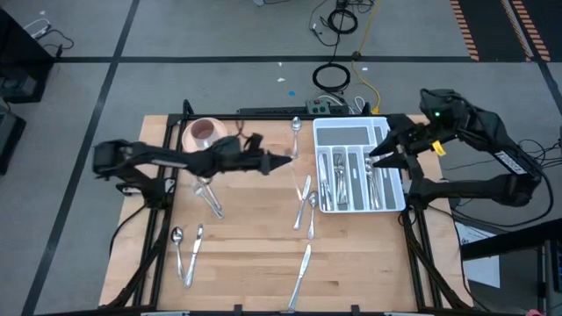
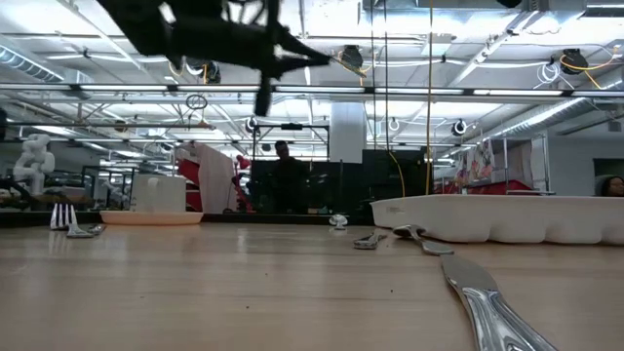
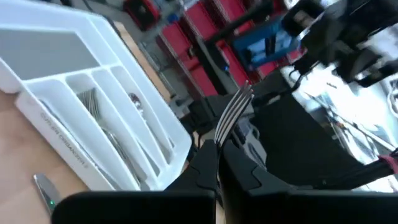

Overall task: Sort silverware
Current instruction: Put the silver fork into the silverware rack

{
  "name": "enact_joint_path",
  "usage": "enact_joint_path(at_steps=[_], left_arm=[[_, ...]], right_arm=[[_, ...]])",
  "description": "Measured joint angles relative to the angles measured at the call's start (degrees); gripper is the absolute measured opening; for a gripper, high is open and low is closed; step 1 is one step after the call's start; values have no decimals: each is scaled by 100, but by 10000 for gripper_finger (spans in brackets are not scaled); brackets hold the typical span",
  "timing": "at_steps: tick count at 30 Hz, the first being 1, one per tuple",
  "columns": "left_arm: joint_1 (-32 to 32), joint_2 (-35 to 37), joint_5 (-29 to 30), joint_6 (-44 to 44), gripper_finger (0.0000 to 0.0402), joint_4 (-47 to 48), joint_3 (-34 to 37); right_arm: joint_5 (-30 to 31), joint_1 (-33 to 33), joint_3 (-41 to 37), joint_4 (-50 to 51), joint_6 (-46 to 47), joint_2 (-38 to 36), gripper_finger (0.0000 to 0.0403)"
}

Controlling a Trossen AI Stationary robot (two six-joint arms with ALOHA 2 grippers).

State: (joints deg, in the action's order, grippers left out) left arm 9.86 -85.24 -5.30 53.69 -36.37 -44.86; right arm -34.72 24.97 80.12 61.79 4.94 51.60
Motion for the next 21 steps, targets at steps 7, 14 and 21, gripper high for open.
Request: enact_joint_path(at_steps=[7,14,21], left_arm=[[420,-1561,-1227,-281,2,-26,-1497],[639,-2851,-1573,-617,2,319,-3115],[718,-3711,-1724,-954,2,952,-4110]], right_arm=[[57,0,0,-287,42,-135,167],[214,0,0,-376,31,-128,167],[208,0,0,-451,23,-130,167]])
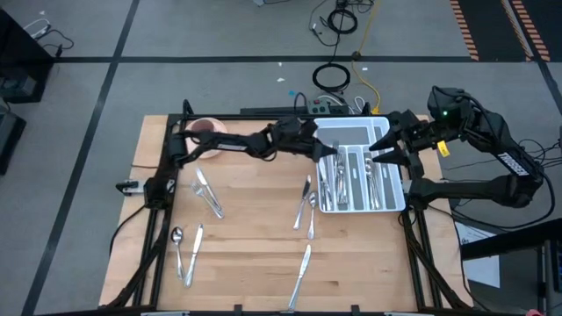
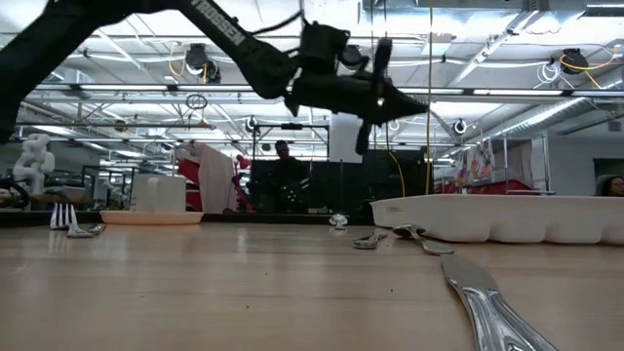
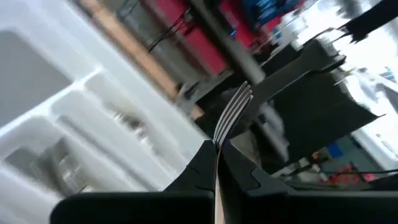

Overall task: Sort silverware
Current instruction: Put the silver fork into the silverware rack

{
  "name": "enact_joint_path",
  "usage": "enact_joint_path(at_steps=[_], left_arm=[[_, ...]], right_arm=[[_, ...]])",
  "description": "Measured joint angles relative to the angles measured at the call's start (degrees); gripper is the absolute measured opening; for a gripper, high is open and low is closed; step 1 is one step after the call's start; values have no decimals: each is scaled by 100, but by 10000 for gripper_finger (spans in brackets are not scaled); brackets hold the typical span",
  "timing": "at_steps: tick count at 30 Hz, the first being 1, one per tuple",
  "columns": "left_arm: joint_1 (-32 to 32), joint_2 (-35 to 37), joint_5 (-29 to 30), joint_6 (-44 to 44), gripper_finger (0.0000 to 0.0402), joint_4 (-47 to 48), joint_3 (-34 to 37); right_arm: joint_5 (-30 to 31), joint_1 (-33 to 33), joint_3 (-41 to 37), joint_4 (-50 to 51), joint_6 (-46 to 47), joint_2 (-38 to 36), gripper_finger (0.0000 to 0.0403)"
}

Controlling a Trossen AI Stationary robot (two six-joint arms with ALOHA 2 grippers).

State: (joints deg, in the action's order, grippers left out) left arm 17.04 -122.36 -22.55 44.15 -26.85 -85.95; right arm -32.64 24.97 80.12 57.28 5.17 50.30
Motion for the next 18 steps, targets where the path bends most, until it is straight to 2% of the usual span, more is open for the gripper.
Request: enact_joint_path(at_steps=[11,18], left_arm=[[17,-548,204,48,2,15,-105],[15,-584,530,110,2,-102,-116]], right_arm=[[-5,0,0,-53,-30,0,167],[-5,0,0,-53,-133,0,167]])
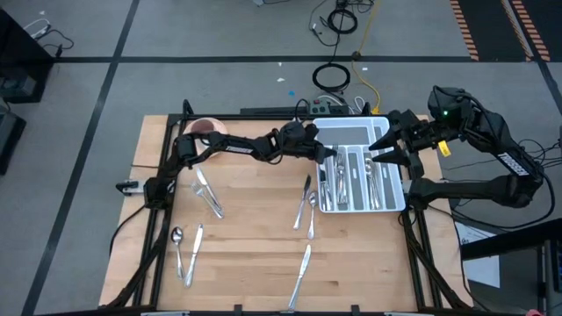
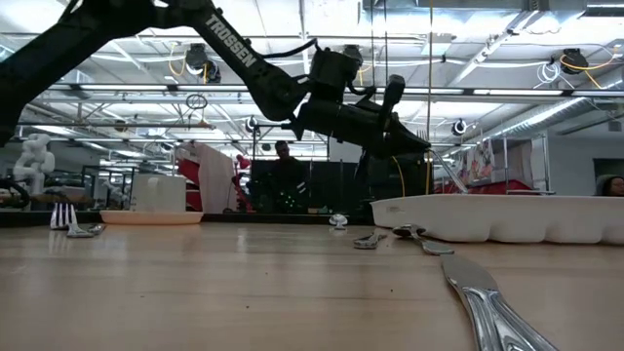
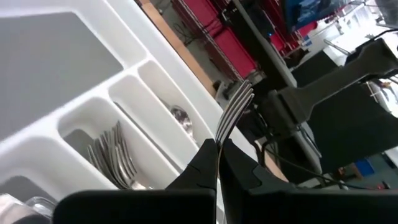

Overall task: Sort silverware
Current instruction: Put the silver fork into the silverware rack

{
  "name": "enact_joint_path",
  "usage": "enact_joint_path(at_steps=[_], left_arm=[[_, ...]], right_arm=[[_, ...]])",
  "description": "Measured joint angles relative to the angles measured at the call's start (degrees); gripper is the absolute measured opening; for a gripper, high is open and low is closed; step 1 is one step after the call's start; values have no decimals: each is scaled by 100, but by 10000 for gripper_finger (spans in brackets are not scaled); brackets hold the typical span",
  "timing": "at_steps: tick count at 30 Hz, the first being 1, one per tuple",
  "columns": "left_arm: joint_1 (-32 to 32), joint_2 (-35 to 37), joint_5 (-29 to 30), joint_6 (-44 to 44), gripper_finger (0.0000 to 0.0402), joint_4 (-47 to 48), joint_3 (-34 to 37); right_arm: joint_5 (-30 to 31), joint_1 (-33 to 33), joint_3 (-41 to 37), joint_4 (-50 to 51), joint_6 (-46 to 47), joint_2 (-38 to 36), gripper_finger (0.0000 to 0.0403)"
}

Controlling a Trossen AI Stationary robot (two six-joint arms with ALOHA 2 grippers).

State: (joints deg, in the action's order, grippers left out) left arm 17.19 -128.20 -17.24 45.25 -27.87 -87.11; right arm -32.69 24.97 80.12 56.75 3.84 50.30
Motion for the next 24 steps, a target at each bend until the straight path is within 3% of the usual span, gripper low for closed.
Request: enact_joint_path(at_steps=[24], left_arm=[[-96,-798,-611,1288,2,-1024,4]], right_arm=[[-4,-2,0,-177,-125,2,167]])
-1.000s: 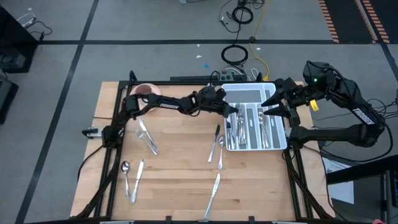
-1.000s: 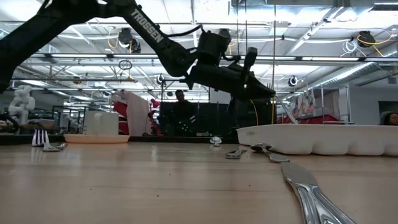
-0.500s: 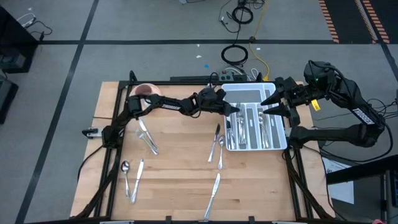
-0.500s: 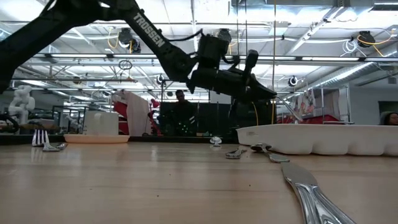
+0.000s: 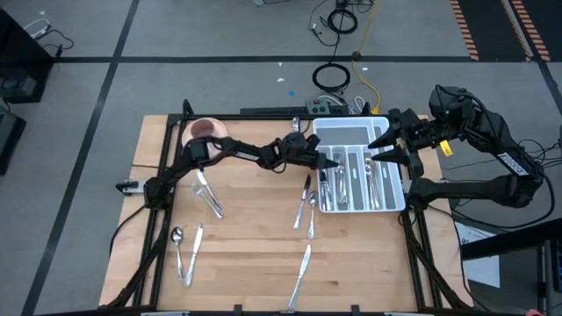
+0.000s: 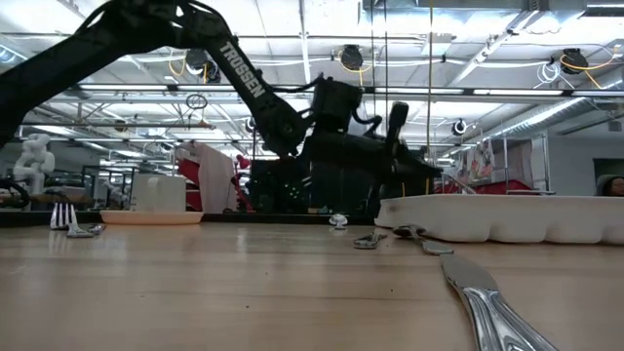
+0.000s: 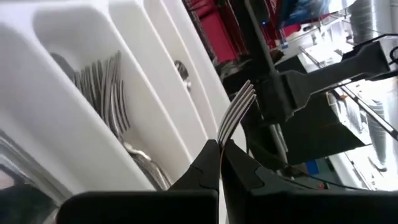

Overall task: Sort silverware
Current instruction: Put the silver fork into the silverware rack

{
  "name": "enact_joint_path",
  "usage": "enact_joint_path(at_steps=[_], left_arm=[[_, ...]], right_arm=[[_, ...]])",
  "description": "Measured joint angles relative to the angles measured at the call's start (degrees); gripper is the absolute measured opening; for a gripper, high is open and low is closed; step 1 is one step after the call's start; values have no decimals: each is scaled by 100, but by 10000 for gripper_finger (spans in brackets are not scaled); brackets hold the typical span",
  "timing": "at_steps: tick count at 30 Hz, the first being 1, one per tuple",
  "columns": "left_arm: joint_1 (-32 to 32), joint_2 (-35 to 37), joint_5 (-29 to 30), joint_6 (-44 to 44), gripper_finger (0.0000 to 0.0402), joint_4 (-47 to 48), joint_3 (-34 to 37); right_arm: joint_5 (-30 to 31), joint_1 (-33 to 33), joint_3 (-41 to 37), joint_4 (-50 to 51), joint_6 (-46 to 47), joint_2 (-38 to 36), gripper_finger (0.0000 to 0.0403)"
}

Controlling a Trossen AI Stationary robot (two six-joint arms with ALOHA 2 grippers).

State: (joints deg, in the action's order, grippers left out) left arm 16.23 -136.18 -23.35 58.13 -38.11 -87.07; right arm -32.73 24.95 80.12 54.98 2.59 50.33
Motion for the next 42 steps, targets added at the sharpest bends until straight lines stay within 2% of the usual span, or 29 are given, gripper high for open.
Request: enact_joint_path(at_steps=[6,16,22,32,35,42], left_arm=[[-74,-146,136,10,2,-40,-42],[-107,-253,503,-296,2,486,-358],[-144,-247,675,-343,27,664,-369],[-155,-244,746,-598,37,778,-365],[-146,-242,655,-601,55,790,-365],[-110,-237,538,-443,127,806,-363]], right_arm=[[1,2,0,-2,-28,0,167],[-4,2,0,4,-37,0,167],[-9,0,0,4,-89,0,167],[-13,0,0,9,-106,0,167],[-15,0,0,9,-100,0,167],[-26,0,0,11,-70,0,167]])
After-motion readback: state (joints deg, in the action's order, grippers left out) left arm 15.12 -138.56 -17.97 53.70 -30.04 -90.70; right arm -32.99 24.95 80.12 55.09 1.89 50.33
